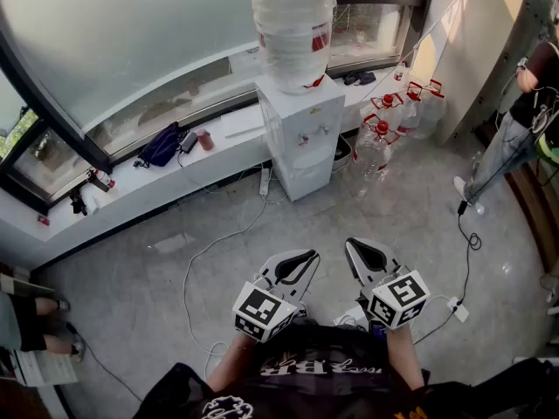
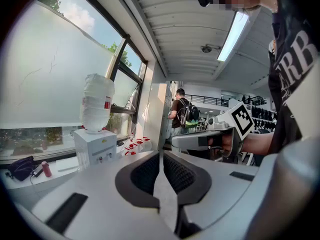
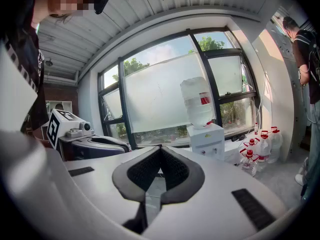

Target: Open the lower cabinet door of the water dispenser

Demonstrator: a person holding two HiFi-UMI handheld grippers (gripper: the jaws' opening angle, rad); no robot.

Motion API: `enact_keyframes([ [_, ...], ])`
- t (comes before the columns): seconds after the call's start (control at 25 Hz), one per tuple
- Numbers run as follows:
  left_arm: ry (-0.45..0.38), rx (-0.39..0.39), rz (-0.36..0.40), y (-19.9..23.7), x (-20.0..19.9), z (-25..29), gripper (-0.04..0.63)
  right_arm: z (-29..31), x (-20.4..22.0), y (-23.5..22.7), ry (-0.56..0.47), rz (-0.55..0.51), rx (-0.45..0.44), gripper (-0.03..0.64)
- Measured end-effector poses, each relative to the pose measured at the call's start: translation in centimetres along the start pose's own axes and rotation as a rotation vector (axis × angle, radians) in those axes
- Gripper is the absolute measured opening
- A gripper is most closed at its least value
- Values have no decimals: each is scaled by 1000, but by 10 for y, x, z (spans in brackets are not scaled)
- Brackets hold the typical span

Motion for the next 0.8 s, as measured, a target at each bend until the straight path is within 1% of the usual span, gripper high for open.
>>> enact_keyframes([
  [0.24,-6,7,3,8,2,-4,26,7,-1,4,1,-1,5,11],
  [0.44,-7,15,0,18,6,-8,26,14,-2,10,5,-41,13,11],
  [0.6,6,6,-31,30,16,-6,26,20,5,9,48,-33,24,11],
  [0.8,18,1,-66,38,20,8,26,24,7,-13,72,-3,41,11],
])
Point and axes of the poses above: the fingertips, and each gripper's own axes: z forward along the fingers, y to its left, x out of its underside, the point moved 7 cm from there along -z, backward along the fingers, and after that the axes turned 9 degrees about y, right-handed, at the moved point
